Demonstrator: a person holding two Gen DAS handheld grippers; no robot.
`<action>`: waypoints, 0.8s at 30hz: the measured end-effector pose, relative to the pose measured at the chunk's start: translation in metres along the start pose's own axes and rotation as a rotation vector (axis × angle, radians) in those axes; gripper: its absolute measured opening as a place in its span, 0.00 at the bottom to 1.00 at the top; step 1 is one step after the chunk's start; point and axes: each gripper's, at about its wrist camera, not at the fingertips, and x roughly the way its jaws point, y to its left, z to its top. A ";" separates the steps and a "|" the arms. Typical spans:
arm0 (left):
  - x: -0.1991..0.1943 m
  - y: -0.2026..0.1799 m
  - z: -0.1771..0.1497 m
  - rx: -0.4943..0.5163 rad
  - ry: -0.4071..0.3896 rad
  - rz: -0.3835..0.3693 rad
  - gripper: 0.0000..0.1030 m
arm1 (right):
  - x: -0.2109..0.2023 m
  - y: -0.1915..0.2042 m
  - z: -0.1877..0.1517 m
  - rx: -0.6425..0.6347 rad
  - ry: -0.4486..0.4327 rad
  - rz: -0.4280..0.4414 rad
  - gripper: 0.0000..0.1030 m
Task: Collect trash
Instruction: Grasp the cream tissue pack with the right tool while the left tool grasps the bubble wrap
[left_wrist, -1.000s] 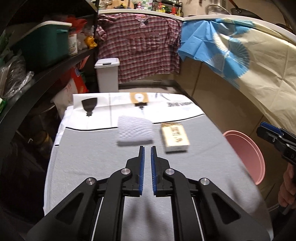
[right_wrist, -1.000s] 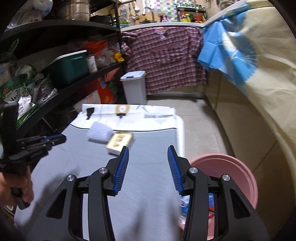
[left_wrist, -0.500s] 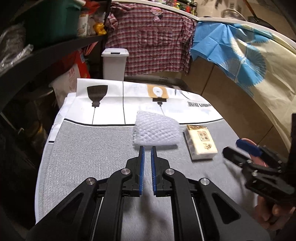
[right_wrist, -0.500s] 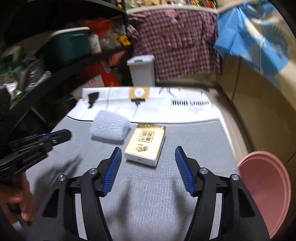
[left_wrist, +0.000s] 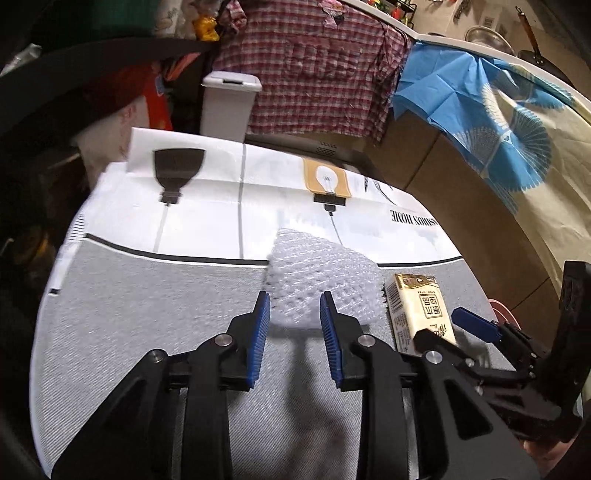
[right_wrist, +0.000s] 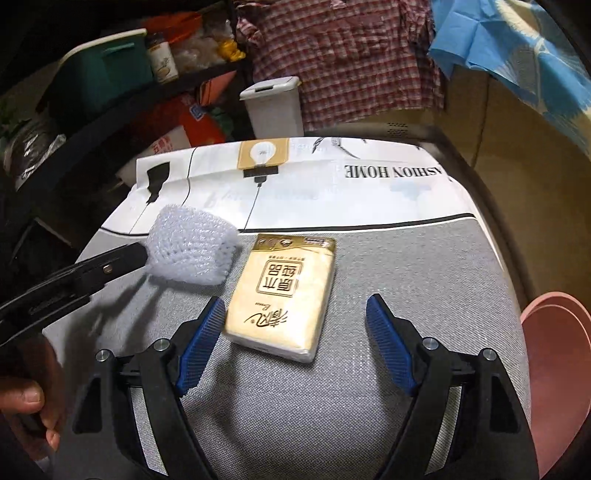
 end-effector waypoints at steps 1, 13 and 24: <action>0.002 -0.001 0.001 0.001 0.003 -0.007 0.27 | 0.000 0.001 0.000 -0.008 0.003 -0.001 0.72; -0.021 -0.024 -0.004 0.086 -0.011 -0.021 0.02 | -0.024 0.000 -0.002 -0.004 0.003 -0.001 0.26; -0.091 -0.026 -0.013 0.097 -0.035 0.053 0.02 | -0.030 0.001 -0.016 0.004 0.044 -0.046 0.69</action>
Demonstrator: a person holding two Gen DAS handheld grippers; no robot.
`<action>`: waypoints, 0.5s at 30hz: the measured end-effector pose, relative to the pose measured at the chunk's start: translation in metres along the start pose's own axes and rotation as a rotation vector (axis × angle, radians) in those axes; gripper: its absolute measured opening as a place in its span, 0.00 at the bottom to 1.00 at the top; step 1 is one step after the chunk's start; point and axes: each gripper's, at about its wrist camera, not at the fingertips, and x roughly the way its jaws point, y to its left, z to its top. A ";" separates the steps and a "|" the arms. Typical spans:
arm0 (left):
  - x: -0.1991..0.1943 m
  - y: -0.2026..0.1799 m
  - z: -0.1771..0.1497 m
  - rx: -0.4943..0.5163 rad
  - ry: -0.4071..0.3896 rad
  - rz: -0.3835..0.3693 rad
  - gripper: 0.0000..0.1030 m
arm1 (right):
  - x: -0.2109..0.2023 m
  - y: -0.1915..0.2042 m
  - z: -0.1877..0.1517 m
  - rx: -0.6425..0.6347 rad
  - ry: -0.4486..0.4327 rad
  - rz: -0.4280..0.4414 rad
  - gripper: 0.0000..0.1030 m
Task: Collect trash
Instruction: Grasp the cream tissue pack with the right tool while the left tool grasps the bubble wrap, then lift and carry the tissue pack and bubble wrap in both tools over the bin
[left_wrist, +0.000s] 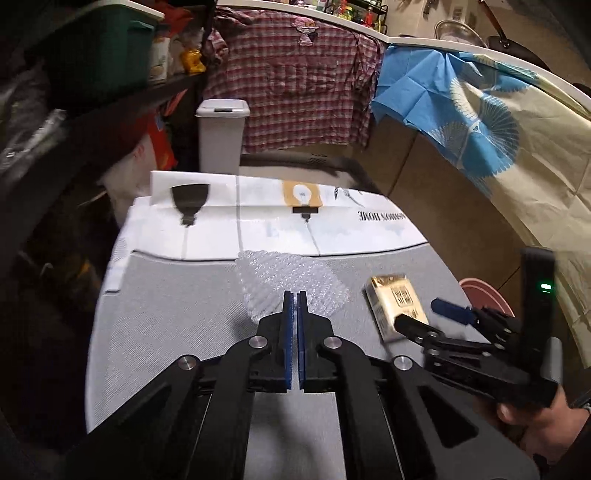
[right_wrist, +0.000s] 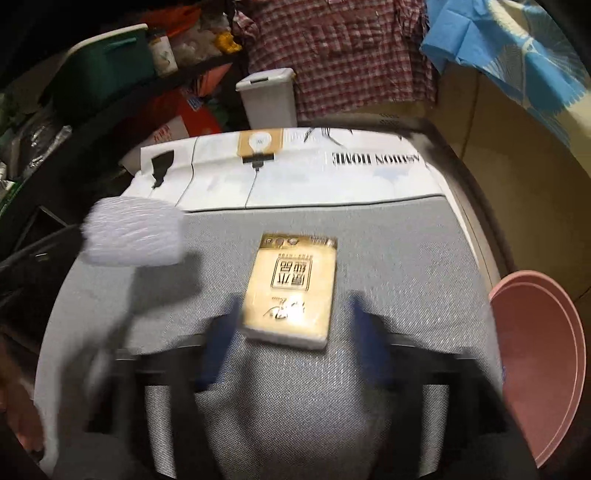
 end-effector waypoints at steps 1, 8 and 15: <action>-0.010 0.003 -0.002 -0.010 0.000 0.011 0.02 | 0.004 0.003 -0.001 -0.022 0.005 -0.014 0.68; -0.054 -0.003 -0.016 -0.032 -0.028 0.015 0.02 | 0.018 0.003 -0.004 -0.074 0.038 -0.085 0.52; -0.071 -0.020 -0.018 -0.037 -0.064 0.028 0.02 | -0.032 -0.003 -0.007 -0.115 -0.014 -0.081 0.51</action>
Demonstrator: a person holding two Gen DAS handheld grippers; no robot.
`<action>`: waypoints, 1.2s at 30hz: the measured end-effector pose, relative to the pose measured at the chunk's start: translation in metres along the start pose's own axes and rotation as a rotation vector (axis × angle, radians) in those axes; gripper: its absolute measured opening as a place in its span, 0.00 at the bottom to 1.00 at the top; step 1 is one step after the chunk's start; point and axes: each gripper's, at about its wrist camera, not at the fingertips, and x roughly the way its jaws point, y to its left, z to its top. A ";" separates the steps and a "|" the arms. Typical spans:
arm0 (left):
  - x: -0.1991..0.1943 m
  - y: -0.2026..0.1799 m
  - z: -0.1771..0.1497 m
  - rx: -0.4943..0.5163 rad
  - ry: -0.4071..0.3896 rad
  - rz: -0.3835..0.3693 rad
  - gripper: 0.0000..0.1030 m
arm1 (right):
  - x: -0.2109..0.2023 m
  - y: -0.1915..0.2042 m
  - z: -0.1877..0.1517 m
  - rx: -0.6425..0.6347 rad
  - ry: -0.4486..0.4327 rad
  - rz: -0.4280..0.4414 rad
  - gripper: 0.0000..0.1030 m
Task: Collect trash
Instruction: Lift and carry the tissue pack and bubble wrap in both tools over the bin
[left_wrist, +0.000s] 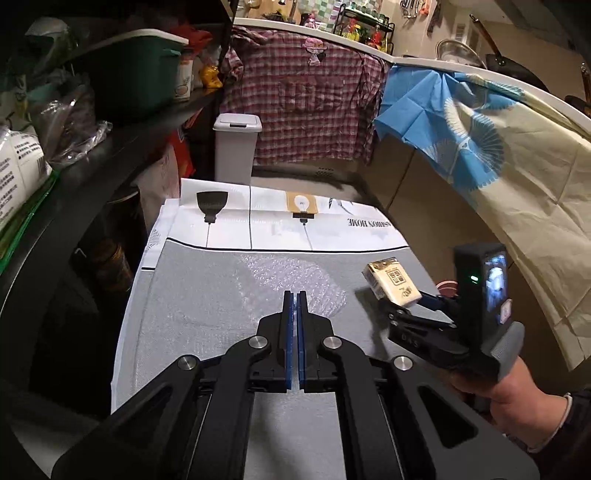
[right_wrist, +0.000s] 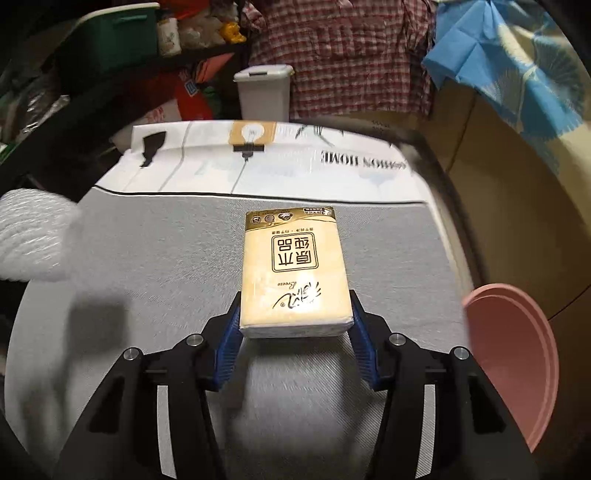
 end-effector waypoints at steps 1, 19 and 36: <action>-0.002 -0.003 0.000 0.000 -0.005 0.001 0.02 | -0.008 -0.002 -0.001 -0.010 -0.008 -0.001 0.51; -0.031 -0.066 0.007 0.023 -0.075 -0.080 0.02 | -0.164 -0.089 0.011 -0.019 -0.087 -0.067 0.51; -0.001 -0.121 0.004 0.085 -0.051 -0.127 0.02 | -0.180 -0.168 0.014 0.102 -0.097 -0.106 0.51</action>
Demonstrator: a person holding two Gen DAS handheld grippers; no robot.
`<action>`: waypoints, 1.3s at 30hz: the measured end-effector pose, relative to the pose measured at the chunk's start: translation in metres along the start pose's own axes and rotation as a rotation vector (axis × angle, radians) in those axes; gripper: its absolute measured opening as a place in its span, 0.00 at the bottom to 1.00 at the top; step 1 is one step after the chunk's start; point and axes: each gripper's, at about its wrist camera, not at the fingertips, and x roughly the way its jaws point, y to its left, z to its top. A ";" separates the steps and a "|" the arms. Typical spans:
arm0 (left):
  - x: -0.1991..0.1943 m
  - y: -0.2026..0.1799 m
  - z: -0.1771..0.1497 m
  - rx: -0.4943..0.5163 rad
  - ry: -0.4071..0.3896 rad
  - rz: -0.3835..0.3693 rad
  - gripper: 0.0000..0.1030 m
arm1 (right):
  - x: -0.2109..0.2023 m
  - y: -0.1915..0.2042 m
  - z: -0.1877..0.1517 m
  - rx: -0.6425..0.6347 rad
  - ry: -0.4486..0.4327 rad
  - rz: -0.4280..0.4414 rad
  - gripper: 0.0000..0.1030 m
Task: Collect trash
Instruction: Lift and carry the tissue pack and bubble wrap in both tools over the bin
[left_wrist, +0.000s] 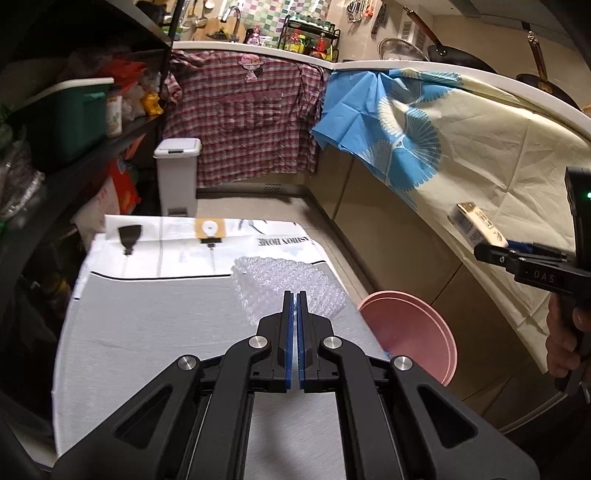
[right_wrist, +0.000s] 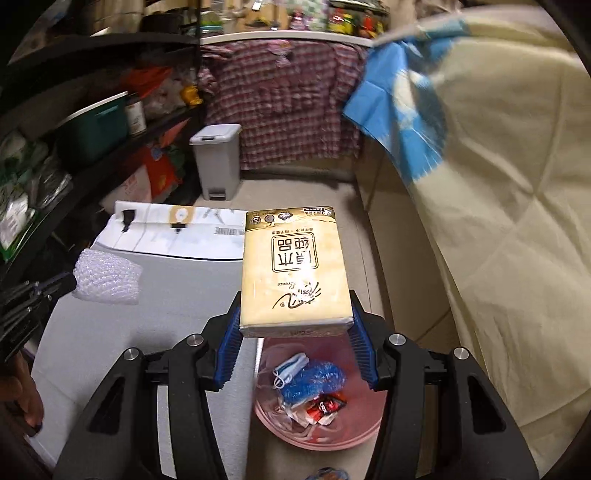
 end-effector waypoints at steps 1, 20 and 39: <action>0.005 -0.004 -0.001 0.004 0.004 -0.005 0.02 | 0.001 -0.004 -0.002 0.008 0.005 -0.003 0.51; 0.080 -0.096 -0.016 0.175 0.047 -0.124 0.02 | 0.050 -0.067 -0.047 0.169 0.096 -0.044 0.51; 0.133 -0.141 -0.048 0.186 0.095 -0.222 0.02 | 0.079 -0.095 -0.069 0.217 0.156 -0.058 0.51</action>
